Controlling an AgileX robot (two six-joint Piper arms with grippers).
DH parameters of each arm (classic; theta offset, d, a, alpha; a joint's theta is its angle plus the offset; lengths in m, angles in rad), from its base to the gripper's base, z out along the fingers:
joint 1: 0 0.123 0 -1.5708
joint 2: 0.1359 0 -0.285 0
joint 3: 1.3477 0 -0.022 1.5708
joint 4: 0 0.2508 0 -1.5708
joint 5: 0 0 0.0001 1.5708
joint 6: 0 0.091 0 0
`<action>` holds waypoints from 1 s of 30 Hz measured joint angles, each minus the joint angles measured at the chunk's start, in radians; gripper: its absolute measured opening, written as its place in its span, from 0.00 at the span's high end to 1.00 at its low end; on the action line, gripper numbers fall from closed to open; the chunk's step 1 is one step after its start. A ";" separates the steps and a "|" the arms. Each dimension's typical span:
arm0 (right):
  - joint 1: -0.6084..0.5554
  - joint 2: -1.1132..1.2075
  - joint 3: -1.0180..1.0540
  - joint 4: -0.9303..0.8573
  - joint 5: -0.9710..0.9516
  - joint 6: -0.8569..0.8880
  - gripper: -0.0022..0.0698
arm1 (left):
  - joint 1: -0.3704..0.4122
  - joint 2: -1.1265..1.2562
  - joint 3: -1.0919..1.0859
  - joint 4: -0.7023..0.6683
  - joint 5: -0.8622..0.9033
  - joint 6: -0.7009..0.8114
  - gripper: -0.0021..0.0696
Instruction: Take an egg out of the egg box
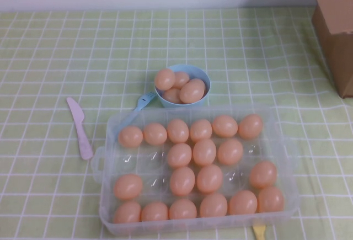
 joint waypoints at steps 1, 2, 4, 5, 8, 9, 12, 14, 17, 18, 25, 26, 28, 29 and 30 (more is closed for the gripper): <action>-0.022 -0.033 0.014 0.005 0.004 -0.002 0.99 | 0.000 0.000 0.000 0.000 0.000 0.000 0.98; -0.059 -0.065 0.030 0.007 0.015 -0.004 0.99 | 0.000 0.000 0.000 0.000 0.000 0.000 0.98; -0.160 -0.123 0.057 0.012 0.058 -0.004 0.99 | 0.000 0.000 0.000 0.000 0.000 0.000 0.98; -0.196 -0.148 0.063 0.018 0.082 -0.004 0.99 | 0.000 0.000 0.000 0.000 0.000 0.000 0.98; -0.299 -0.189 0.074 0.044 0.174 -0.004 0.99 | 0.000 0.000 0.000 0.000 0.000 0.000 0.98; -0.325 -0.196 0.074 0.052 0.199 -0.004 0.99 | 0.000 0.000 0.000 0.000 0.000 0.000 0.98; -0.372 -0.198 0.074 0.057 0.214 -0.006 0.99 | 0.000 0.000 0.000 0.000 0.000 0.000 0.98; -0.379 -0.198 0.074 0.057 0.206 -0.008 0.99 | 0.000 0.000 0.000 0.000 0.000 0.000 0.98; -0.381 -0.184 0.082 -0.032 0.191 0.042 0.99 | 0.000 0.000 0.000 0.000 0.000 0.000 0.98; -0.381 -0.180 0.093 -0.127 0.183 0.130 0.99 | 0.000 0.000 0.000 0.000 0.000 0.000 0.98; -0.397 -0.197 0.223 -1.029 0.323 1.202 0.99 | 0.000 0.000 0.000 0.000 0.001 0.000 0.98; -0.397 -0.206 0.237 -1.070 0.346 1.253 0.99 | 0.000 0.000 0.000 0.000 0.001 0.000 0.98; -0.399 -0.230 0.273 -1.124 0.368 1.319 0.99 | 0.000 0.000 0.000 0.000 0.001 0.000 0.98; -0.399 -0.242 0.284 -1.137 0.373 1.338 0.99 | 0.000 0.000 0.000 0.000 0.001 0.000 0.98; -0.399 -0.258 0.291 -1.147 0.373 1.349 0.99 | 0.000 0.000 0.000 0.000 0.001 0.000 0.98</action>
